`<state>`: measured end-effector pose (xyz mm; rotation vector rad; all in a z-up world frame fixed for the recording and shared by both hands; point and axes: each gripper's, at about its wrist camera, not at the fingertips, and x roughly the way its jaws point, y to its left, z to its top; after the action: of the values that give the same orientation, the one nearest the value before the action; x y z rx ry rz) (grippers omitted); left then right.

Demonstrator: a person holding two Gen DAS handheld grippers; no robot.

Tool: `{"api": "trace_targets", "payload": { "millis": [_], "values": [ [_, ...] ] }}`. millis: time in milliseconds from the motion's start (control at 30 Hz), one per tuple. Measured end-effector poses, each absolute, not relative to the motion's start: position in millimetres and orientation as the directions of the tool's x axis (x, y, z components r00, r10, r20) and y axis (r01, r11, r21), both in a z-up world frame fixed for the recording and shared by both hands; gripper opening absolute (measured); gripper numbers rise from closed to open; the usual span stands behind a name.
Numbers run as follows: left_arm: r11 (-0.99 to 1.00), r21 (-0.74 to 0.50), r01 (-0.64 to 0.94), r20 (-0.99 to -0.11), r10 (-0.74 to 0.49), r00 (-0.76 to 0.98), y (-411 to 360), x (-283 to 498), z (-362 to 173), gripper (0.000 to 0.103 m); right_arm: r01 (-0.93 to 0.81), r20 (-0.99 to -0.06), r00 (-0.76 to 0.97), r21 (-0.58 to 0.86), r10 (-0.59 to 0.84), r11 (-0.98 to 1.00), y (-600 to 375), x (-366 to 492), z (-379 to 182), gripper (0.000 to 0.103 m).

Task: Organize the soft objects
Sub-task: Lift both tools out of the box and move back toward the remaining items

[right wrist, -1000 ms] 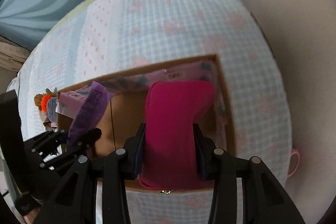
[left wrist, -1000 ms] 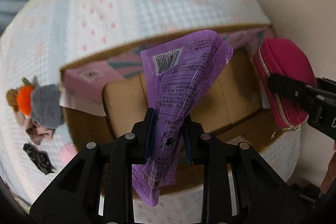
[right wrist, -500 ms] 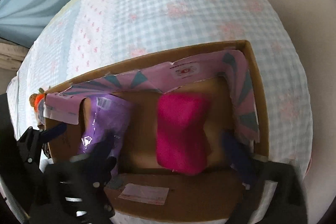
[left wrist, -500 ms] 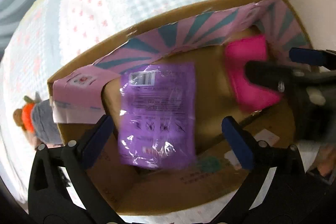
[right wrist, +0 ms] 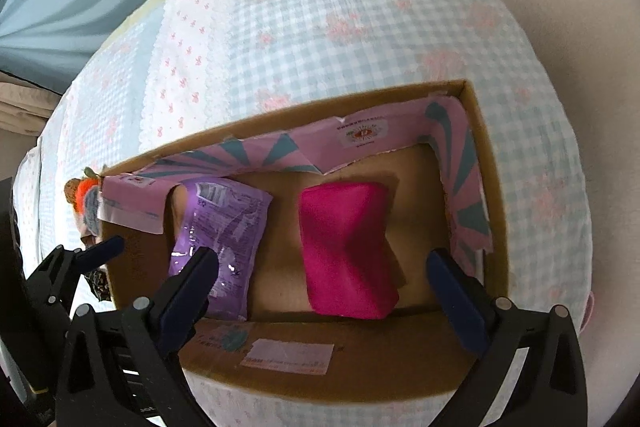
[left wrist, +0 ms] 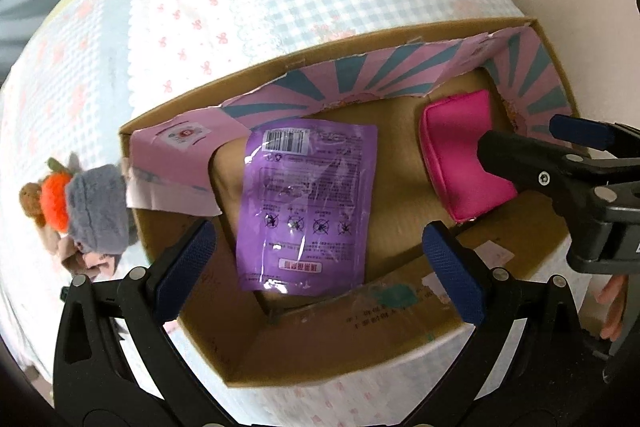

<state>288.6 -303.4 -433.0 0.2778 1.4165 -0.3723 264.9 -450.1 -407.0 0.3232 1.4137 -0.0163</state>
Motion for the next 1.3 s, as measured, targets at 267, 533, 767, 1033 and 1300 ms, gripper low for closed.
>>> {"api": "trace_targets", "payload": {
  "millis": [267, 533, 767, 1033, 1300],
  "values": [
    [0.917, -0.045, 0.396, -0.975, -0.126, 0.18, -290, 271, -377, 0.103, 0.163, -0.956, 0.253, 0.191, 0.146, 0.968, -443, 246, -348, 0.103],
    [0.93, -0.048, 0.363, -0.939, -0.166, 0.302, -278, 236, -298, 0.103, 0.095, -0.921, 0.383, 0.116, 0.072, 0.989, -423, 203, -257, 0.103],
    [0.945, -0.066, 0.32, -0.885, -0.203, 0.418, -254, 191, -229, 0.103, 0.084, -0.875, 0.482, 0.096, 0.044, 0.992, -410, 150, -187, 0.103],
    [0.961, -0.069, 0.266, -0.811, -0.209, 0.546, -213, 139, -161, 0.103, 0.086, -0.809, 0.588, 0.076, 0.011, 0.993, -395, 102, -129, 0.103],
    [0.982, -0.065, 0.179, -0.739, -0.168, 0.653, -171, 96, -124, 0.103, 0.019, -0.745, 0.665, 0.092, 0.056, 0.996, -370, 78, -108, 0.103]
  ]
}}
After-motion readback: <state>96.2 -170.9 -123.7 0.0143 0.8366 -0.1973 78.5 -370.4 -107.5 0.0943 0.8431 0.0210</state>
